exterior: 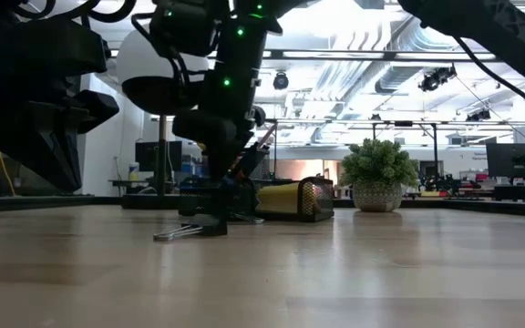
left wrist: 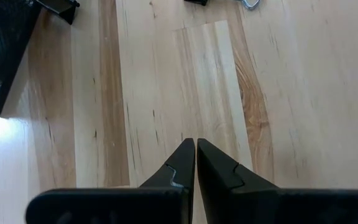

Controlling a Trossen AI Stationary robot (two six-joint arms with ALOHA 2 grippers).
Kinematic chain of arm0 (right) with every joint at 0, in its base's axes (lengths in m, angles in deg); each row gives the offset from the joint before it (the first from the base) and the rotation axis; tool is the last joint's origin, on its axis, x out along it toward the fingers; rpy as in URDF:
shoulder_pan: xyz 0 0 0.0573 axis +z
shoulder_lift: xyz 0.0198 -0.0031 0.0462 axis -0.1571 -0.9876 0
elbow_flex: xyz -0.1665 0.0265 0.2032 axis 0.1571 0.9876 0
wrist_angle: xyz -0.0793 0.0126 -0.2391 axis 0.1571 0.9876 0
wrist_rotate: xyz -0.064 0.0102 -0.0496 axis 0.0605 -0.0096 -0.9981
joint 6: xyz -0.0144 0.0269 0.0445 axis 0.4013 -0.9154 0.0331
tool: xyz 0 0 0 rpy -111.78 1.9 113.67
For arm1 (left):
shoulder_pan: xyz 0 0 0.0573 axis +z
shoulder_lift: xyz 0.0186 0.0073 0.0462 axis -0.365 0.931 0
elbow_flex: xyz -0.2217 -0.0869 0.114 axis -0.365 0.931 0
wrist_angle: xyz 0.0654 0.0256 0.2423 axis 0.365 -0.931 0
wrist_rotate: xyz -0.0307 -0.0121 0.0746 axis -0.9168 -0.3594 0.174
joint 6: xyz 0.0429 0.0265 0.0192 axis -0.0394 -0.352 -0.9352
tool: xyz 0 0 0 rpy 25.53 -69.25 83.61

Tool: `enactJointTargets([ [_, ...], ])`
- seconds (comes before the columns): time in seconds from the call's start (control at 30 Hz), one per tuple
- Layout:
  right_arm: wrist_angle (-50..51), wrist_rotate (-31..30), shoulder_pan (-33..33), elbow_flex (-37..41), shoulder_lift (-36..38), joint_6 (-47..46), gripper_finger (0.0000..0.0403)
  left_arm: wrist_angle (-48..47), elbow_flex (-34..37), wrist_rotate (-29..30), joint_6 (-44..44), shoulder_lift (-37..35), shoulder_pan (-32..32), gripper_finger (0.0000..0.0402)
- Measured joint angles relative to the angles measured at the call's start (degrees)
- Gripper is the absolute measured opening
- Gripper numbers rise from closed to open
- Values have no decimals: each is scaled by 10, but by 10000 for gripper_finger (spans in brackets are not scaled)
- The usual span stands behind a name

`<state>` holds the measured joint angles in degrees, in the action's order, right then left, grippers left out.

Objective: Pick and place office supplies into organizer
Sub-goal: Put the blue eraser into the black organizer

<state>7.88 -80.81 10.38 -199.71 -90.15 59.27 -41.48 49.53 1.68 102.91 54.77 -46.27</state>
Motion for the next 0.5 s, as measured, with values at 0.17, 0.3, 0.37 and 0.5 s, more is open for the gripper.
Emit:
enactJointTargets([
  [0.17,1,8,-10,0,0,1,74,0,0,0,0,0,0,7],
  [0.3,2,32,-18,0,0,1,74,0,0,0,0,0,0,8],
  [0.37,2,30,-18,0,0,1,74,0,0,0,0,0,0,7],
  [0.5,4,32,-18,0,0,0,74,0,0,0,0,0,0,7],
])
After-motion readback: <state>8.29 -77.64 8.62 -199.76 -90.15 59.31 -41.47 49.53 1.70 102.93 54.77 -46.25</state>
